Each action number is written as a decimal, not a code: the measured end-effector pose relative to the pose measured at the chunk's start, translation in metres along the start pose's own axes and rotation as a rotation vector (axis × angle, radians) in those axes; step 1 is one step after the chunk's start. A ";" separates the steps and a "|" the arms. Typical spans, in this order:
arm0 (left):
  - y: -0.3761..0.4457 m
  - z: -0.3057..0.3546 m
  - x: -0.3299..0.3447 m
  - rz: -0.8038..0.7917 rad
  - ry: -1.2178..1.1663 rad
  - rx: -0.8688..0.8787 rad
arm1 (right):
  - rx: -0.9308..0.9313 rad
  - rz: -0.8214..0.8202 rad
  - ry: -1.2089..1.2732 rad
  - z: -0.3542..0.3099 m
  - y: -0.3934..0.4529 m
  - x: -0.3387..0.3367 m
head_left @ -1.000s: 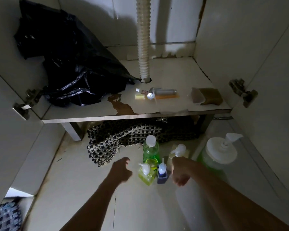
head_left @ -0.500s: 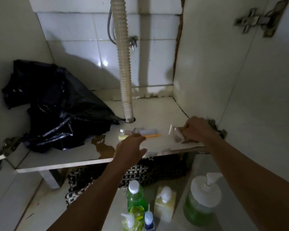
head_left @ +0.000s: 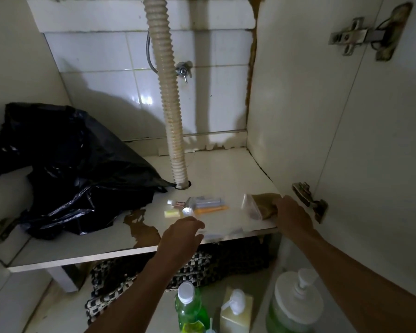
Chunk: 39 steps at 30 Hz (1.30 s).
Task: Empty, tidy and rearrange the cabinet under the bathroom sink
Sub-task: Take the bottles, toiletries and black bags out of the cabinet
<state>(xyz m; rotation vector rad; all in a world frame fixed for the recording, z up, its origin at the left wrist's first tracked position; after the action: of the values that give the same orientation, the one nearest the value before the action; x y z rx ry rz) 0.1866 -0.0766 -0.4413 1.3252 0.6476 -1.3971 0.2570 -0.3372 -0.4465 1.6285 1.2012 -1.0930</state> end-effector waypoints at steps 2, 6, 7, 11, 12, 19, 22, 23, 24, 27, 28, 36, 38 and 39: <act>-0.001 0.002 0.002 -0.008 -0.007 0.014 | 0.024 0.013 0.024 0.000 0.004 0.002; -0.001 0.001 0.000 0.070 -0.045 0.061 | 0.023 0.055 0.045 0.001 0.013 0.004; 0.000 0.000 -0.001 0.103 -0.070 0.075 | 0.029 0.057 0.043 0.001 0.016 0.004; 0.001 -0.004 -0.014 0.282 -0.207 0.153 | 0.116 0.007 0.041 -0.005 0.029 0.002; 0.002 -0.007 -0.017 0.343 -0.230 0.179 | 0.148 -0.007 0.046 -0.007 0.029 -0.002; 0.025 -0.013 -0.058 0.653 -0.523 0.201 | 0.320 0.138 0.621 -0.012 -0.023 -0.077; 0.040 -0.003 -0.078 0.626 -0.617 0.238 | 0.350 0.140 0.698 -0.013 -0.051 -0.102; 0.044 0.001 -0.084 0.604 -0.638 0.248 | 0.369 0.129 0.718 -0.014 -0.059 -0.109; 0.047 0.006 -0.091 0.587 -0.648 0.252 | 0.376 0.124 0.721 -0.013 -0.065 -0.114; 0.048 0.021 -0.112 0.559 -0.690 0.233 | 0.380 0.121 0.684 -0.013 -0.081 -0.126; 0.046 0.024 -0.120 0.569 -0.699 0.231 | 0.363 0.117 0.685 -0.014 -0.085 -0.128; 0.002 0.049 -0.168 0.464 -0.467 0.201 | 0.255 -0.194 0.687 -0.006 -0.125 -0.140; -0.013 0.056 -0.180 0.410 -0.365 0.187 | 0.188 -0.323 0.609 -0.004 -0.131 -0.148; -0.019 0.059 -0.185 0.392 -0.321 0.178 | 0.149 -0.391 0.553 -0.002 -0.135 -0.149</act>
<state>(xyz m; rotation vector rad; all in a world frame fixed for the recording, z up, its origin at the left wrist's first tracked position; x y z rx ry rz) 0.1158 -0.0660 -0.2594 1.2456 0.0434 -1.3209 0.1014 -0.3461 -0.3198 1.9349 1.8982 -1.0086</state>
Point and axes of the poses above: each hand's wrist, its own y-axis towards the middle knuckle, its own x-axis out of the palm, z = x × y, the point moved 6 cm from there along y, towards the middle knuckle, and after that the axes turned 9 degrees about x, right-handed, at the moved point
